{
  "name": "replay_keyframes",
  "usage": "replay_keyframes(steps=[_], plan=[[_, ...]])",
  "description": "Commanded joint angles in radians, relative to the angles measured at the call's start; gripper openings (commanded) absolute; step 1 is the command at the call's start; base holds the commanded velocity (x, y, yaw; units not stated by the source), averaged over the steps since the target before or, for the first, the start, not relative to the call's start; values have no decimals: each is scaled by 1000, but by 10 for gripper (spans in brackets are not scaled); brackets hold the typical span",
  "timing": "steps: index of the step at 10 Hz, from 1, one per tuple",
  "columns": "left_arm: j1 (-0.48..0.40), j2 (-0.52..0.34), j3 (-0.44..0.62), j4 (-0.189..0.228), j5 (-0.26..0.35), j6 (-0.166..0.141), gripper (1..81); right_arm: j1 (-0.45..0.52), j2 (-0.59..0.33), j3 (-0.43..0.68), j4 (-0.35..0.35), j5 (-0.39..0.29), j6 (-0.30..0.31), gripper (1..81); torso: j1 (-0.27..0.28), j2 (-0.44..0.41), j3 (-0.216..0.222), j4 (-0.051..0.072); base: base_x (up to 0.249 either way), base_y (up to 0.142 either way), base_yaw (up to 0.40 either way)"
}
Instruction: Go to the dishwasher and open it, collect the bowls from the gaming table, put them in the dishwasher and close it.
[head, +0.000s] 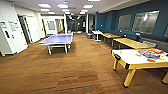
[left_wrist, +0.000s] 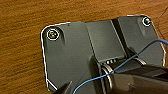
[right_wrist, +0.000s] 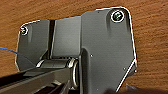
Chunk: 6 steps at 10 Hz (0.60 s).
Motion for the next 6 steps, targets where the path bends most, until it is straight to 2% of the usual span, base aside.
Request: replay_keyframes(steps=[1, 6], plan=[[-51, -1, -3, -8, 48, 1, 811, 50, 1, 1, 6, -53, -4, 811, 0, 0, 0, 0, 270, 0, 0], [-51, 3, 0, -8, 57, 1, 811, 51, 7, 2, 4, -53, -4, 811, 0, 0, 0, 0, 267, 0, 0]])
